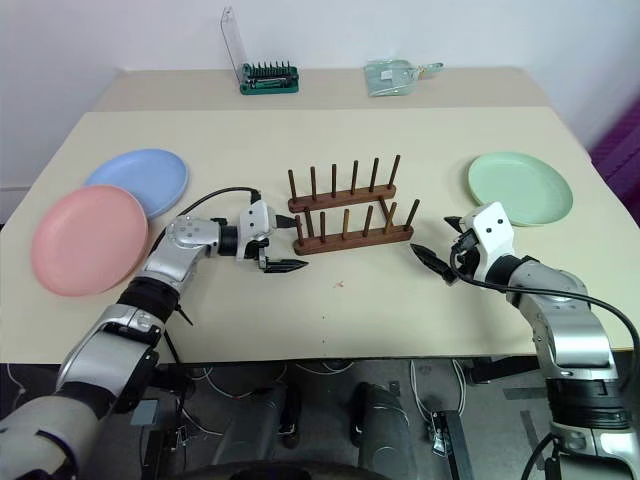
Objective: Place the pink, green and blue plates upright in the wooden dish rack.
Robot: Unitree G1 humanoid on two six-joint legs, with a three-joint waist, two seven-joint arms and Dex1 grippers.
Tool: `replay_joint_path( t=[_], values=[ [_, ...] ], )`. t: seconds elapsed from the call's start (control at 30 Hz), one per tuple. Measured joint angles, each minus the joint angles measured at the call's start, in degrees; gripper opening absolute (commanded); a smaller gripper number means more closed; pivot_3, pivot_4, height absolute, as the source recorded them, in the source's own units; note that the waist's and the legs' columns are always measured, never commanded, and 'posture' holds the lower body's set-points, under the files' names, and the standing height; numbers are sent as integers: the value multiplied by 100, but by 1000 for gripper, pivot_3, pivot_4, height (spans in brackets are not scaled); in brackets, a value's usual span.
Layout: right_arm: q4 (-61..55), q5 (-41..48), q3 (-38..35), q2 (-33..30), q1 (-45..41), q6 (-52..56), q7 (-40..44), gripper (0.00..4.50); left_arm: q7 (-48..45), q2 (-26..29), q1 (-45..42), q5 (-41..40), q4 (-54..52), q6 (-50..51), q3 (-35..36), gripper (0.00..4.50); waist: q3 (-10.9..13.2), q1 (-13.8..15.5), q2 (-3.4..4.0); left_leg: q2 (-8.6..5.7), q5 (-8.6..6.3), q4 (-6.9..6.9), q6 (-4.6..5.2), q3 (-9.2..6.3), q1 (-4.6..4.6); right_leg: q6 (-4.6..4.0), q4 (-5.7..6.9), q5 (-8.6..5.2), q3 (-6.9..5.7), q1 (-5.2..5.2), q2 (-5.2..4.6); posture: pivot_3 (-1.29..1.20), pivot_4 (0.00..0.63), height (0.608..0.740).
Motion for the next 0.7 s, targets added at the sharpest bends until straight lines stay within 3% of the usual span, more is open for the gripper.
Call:
replay_joint_path(
  t=[0.07, 0.17, 0.27, 0.3, 0.5, 0.7],
  values=[
    [-20, -6, 69, -125, 13, 5, 165, 3231, 77, 260, 463, -150, -617, 360, 192, 3617, -4, -92, 6, 10, 0, -1, 0, 1, 7, -2, 3, -1, 2, 3, 8, 0, 150, 730],
    [-13, -91, 269, -212, 6, 6, 344, 1510, 176, 575, 1211, -411, -1663, 1078, 441, 1977, -5, -180, 8, 35, -1, -3, -2, 4, 18, -6, 2, -3, 8, 6, 31, 0, 150, 730],
    [0, -213, 534, -209, -23, -2, 411, 138, 243, 718, 1596, -509, -2435, 1669, 484, 636, -6, -178, 10, 45, -1, -2, -3, 0, 18, -19, 2, -9, 8, 5, 44, 0, 150, 730],
    [18, -289, 633, -206, -48, -9, 412, 0, 290, 756, 1726, -528, -2736, 1887, 478, 154, -6, -174, 11, 46, -2, -2, -4, 1, 18, -24, 2, -12, 9, 5, 44, 0, 150, 730],
    [183, -718, 1192, -17, -495, -14, 278, 0, 616, 666, 1894, -327, -3632, 2537, 88, 154, -8, -53, 14, 38, -1, -1, -4, 9, 16, -28, -4, -13, 19, 4, 40, 0, 150, 730],
    [678, -1191, 1650, 431, -950, -6, -91, 0, 1325, 268, 1509, 236, -3294, 2317, -294, 154, -14, 87, 20, 36, 2, 10, -8, 20, 16, -35, -9, -9, 29, 19, 39, 0, 150, 730]
  ],
)
